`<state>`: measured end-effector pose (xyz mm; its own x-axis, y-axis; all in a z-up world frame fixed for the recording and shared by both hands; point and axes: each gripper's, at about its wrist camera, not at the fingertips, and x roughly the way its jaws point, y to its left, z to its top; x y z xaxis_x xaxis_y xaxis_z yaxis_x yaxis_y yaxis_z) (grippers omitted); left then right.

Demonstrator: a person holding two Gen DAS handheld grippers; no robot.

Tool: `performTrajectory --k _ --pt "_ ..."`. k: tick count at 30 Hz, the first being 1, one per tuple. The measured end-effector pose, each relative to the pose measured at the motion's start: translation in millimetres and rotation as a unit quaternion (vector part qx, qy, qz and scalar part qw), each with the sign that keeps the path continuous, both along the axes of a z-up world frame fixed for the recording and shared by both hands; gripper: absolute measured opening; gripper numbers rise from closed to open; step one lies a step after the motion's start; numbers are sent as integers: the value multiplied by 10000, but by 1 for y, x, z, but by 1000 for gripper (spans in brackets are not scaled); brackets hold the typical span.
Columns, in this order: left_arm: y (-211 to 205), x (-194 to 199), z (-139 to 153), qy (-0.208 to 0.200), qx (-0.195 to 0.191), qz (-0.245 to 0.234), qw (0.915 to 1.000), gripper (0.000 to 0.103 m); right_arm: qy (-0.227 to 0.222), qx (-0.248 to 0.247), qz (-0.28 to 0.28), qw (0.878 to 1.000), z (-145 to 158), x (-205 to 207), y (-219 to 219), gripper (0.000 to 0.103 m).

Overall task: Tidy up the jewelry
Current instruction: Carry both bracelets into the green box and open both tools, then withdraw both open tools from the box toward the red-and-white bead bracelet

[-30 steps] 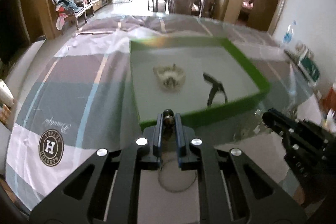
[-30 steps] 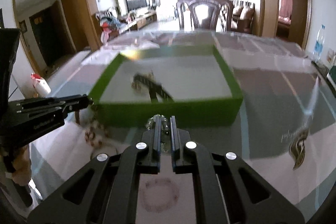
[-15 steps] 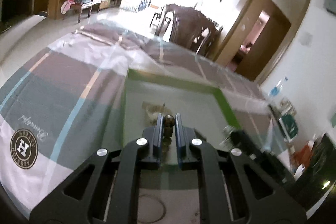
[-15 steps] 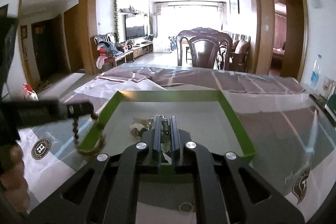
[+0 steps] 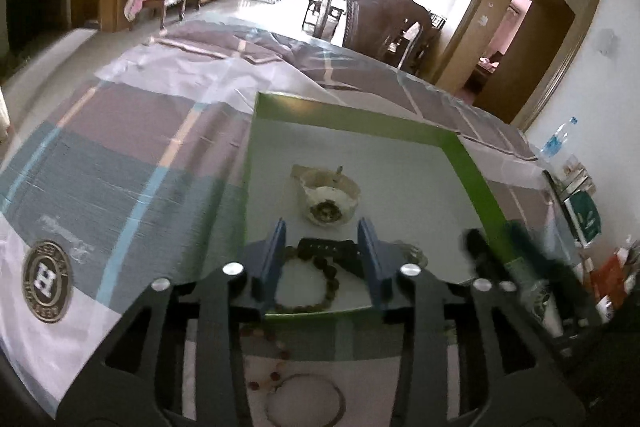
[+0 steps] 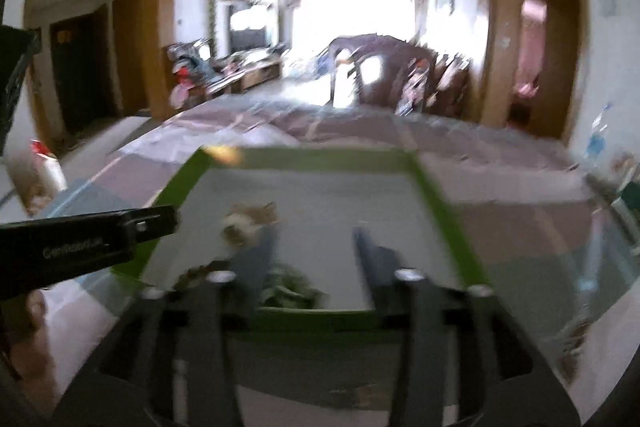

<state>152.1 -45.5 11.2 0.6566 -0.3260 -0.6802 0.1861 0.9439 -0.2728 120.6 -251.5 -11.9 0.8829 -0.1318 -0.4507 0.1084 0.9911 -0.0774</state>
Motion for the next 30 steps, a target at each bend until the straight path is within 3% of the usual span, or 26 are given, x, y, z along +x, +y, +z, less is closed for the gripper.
performTrajectory --k 2,5,8,12,21,26,30 --pt "1 -4 2 -136 230 125 9996 45 -76 -419 -418 9982 0 -5 -7 60" --pt "2 -4 -1 -146 493 216 9984 50 347 -758 -604 9947 -15 9 -20 60" --pt "0 0 -7 -30 569 207 9982 50 870 -985 -450 9903 -30 29 -19 60" --pt "-2 4 -14 60 776 227 9967 55 1165 -1352 -389 9832 -35 39 -10 60" --pt "4 18 -33 374 1016 379 9934 59 1866 -633 90 9804 -32 34 -9 60" --pt "7 21 -34 476 1042 398 9926 63 1775 -822 2 9807 -36 37 -4 70" --pt "6 21 -33 592 1172 286 9909 62 1866 -716 75 9798 -37 37 -4 71"
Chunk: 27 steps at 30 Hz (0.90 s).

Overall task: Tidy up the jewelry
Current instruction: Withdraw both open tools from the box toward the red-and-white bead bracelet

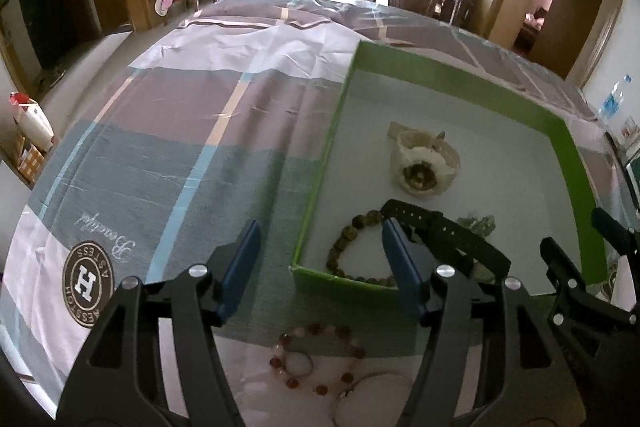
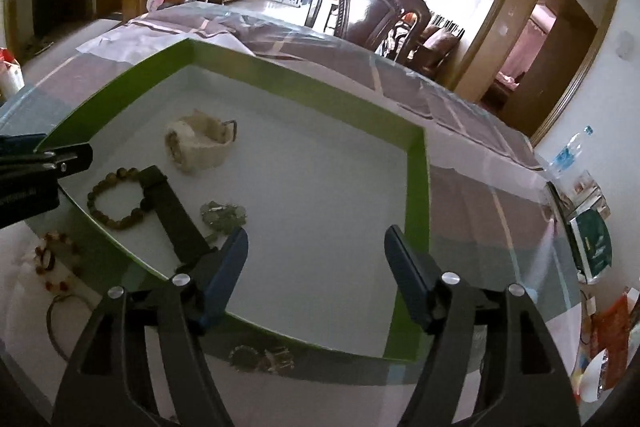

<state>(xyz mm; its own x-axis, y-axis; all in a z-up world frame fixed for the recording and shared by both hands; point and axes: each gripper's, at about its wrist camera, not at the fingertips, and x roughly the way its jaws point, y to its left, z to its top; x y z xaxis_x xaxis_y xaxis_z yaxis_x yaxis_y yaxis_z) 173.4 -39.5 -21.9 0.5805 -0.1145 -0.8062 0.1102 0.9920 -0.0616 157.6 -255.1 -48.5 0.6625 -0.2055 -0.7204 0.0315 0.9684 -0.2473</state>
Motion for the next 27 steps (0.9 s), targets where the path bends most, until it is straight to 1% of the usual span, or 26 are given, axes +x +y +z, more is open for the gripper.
performTrajectory --k 4,8,15,17,19,21,23,25,27 --pt "-2 -9 2 18 163 -142 9998 60 141 336 21 9993 1 -6 -7 71" --pt "1 -22 4 55 223 -311 9993 59 282 679 82 9973 1 -19 -9 71" --pt "6 -45 5 27 227 -489 9985 59 303 719 231 9967 1 -40 -5 72" --pt "7 -47 5 13 178 -488 9987 59 91 710 154 9973 3 -42 -7 73" --pt "9 -46 6 28 72 -479 9988 59 -341 799 -39 9962 14 -53 -11 73" --pt "16 -52 11 -91 -15 -367 9993 59 -814 811 -134 9933 30 -73 -14 73" --pt "27 -68 22 -304 -67 -304 9991 60 -1196 797 -248 9893 46 -105 -15 73" --pt "39 -88 32 -536 -59 -244 9982 66 -1262 919 -261 9874 52 -128 -18 73" --pt "46 -102 32 -596 22 -214 9980 66 -1107 1118 -181 9874 46 -148 -19 73"
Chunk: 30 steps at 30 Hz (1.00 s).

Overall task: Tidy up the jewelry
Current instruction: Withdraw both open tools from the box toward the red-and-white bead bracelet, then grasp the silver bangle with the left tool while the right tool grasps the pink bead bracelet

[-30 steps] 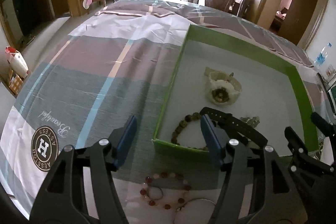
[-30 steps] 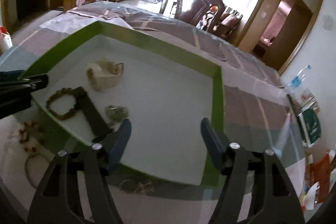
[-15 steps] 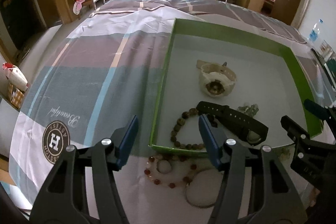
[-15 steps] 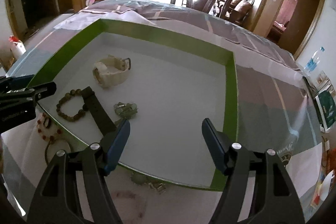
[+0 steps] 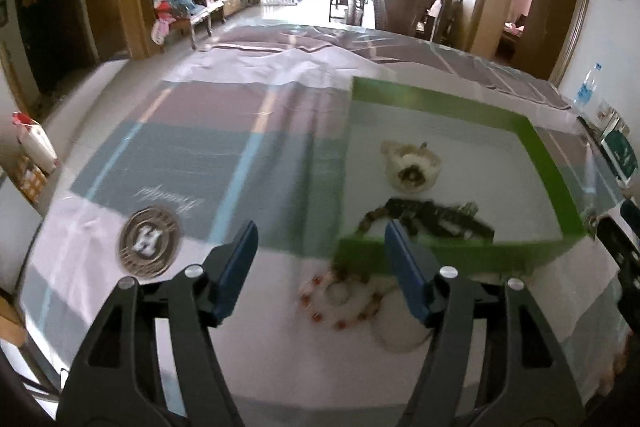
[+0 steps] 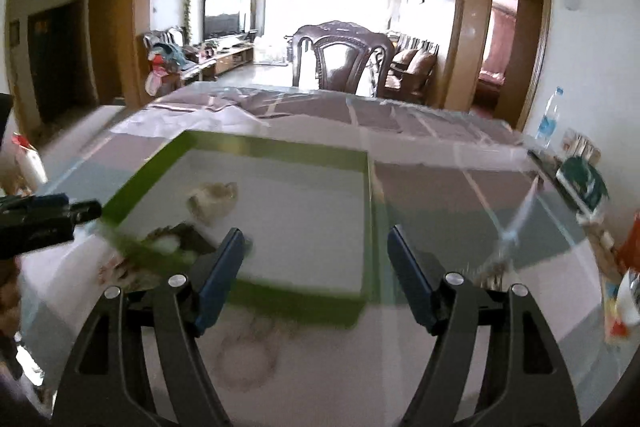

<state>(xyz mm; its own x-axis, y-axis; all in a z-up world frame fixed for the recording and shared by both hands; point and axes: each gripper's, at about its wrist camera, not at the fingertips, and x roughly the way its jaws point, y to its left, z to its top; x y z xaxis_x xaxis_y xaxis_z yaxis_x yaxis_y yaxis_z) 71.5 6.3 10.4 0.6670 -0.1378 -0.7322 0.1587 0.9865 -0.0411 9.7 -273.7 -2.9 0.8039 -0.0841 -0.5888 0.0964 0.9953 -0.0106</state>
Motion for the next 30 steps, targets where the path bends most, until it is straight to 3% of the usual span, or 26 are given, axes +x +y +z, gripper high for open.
performTrajectory --k 2,4,6,8,17,24,30 --pt "1 -11 -10 158 76 -134 9998 65 267 189 46 9995 -15 -7 0 73" --pt "-5 -16 -23 330 165 -276 9989 52 627 399 73 9972 -39 -6 -1 71" --pt "-13 -18 -38 597 200 -433 9971 43 974 570 7 9936 -58 -3 -1 49" --pt "-21 -23 -47 747 195 -570 9954 40 1175 788 29 9899 -70 2 -2 45" --pt "-43 -16 -73 1012 376 -637 9921 40 1394 622 164 9881 -85 12 14 45" --pt "-53 -30 -76 914 577 -828 9907 38 1551 305 300 9870 -93 4 21 43" --pt "-52 -50 -72 987 435 -1069 9884 38 1614 295 425 9855 -89 -8 19 43"
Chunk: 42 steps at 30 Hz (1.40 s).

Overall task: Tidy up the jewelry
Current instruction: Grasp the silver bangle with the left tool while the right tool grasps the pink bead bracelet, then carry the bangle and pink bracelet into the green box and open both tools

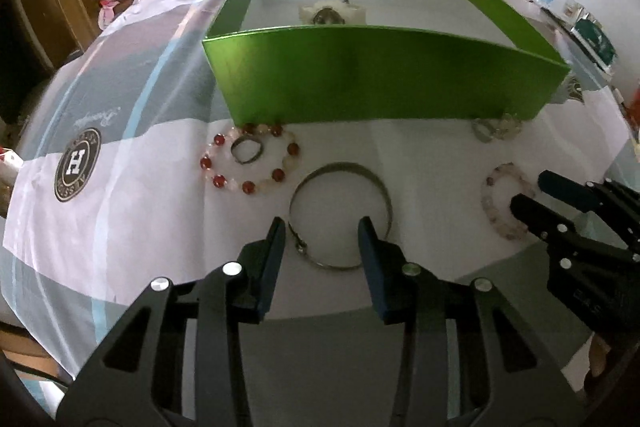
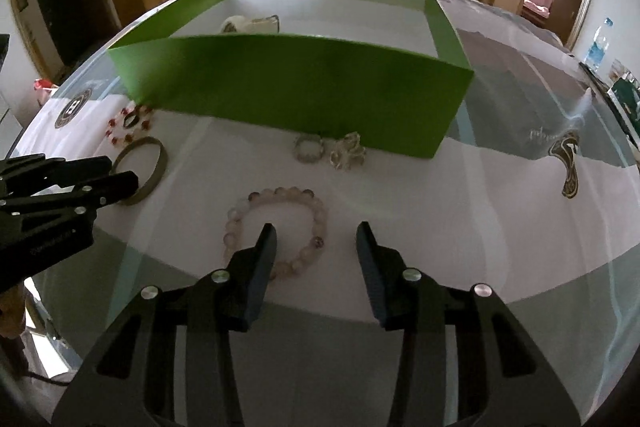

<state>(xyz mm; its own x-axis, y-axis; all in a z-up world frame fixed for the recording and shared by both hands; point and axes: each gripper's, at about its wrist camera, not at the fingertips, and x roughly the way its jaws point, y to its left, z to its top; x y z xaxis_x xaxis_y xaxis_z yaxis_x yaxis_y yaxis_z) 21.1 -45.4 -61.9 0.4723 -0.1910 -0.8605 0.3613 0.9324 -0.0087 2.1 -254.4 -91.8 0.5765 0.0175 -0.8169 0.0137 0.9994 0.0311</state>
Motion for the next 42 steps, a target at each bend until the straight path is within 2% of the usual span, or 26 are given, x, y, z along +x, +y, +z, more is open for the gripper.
performTrajectory --k 6,8,9,11,12,13,16,22,26,27,30,31,34,37,41,42 --pt "3 10 -2 -13 22 154 9999 36 -38 -88 -98 9999 -3 5 1 41" --pt "3 12 -3 -50 56 133 9999 35 -61 -87 -32 9999 -3 6 5 30" --pt "3 12 -3 -70 56 122 9999 31 -68 -48 35 10000 -3 7 7 21" --pt "1 11 -2 -130 71 125 9998 14 -84 -24 102 9999 -3 9 11 9" --pt "1 10 -2 -138 67 124 9998 7 -89 -7 134 9999 -2 10 13 9" --pt "1 10 -2 -139 61 116 9998 5 -92 2 139 9999 -2 11 14 8" --pt "0 9 -1 -92 -51 73 9999 4 -106 150 86 9998 -1 12 9 8" --pt "-1 6 7 -121 -326 -96 9993 4 -284 134 -270 9991 11 9 -11 8" --pt "-3 9 7 -124 -312 -36 9994 4 -262 113 -340 9990 10 9 -15 8" --pt "-4 8 7 -122 -311 -27 9994 7 -244 118 -336 9991 8 10 -16 8" --pt "-6 4 11 -163 -345 -52 9993 34 -174 166 -330 9992 3 11 -16 8" --pt "-9 1 15 -194 -369 -116 9991 39 -153 180 -335 9992 1 12 -16 8" --pt "-21 -6 19 -191 -439 -366 9982 40 -127 190 -357 9991 -1 12 -18 8" --pt "-36 -8 13 -144 -254 -526 9982 41 -130 177 -390 9990 -2 12 -21 13" --pt "-48 -6 3 -29 -102 -567 9983 41 -129 139 -432 9989 -3 8 -24 36" --pt "-49 -5 1 -13 -82 -573 9983 39 -138 134 -432 9989 -3 7 -24 36"
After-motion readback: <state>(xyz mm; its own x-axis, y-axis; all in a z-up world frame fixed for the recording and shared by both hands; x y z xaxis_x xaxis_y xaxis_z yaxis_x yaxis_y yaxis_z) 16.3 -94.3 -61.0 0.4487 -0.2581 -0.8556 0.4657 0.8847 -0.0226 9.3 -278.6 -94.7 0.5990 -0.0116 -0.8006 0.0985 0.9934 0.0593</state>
